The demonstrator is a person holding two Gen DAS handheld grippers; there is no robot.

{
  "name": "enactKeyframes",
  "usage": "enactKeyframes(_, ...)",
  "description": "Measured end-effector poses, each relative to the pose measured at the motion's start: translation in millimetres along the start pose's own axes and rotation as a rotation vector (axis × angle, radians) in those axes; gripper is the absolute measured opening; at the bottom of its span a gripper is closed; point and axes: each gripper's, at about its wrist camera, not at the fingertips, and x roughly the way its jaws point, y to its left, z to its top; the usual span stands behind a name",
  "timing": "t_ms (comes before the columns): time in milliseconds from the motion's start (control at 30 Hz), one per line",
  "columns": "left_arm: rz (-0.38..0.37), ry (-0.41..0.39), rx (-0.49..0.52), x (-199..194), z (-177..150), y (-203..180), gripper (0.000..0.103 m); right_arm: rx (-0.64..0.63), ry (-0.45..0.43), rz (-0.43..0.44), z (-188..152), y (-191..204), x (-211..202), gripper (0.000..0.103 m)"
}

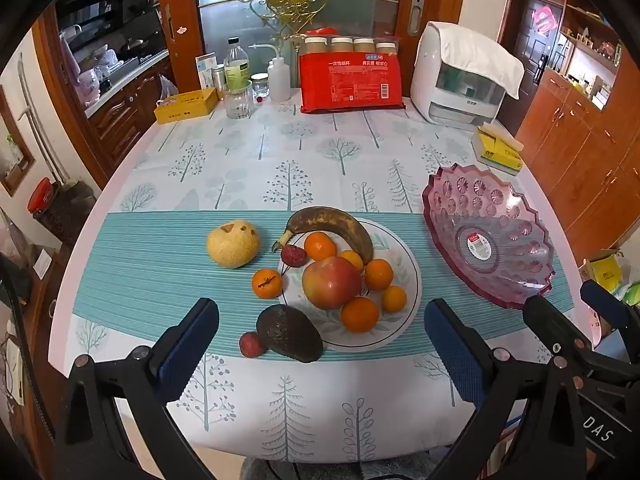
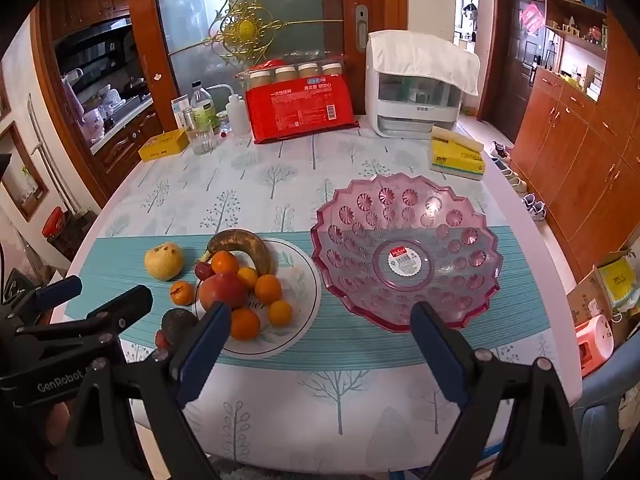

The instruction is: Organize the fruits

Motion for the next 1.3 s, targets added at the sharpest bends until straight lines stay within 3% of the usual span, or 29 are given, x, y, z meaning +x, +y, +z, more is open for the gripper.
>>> enactKeyframes(1300, 0.001, -0.017, 0.0, -6, -1, -3, 0.102, 0.007, 0.0, 0.011, -4, -11, 1, 0.092)
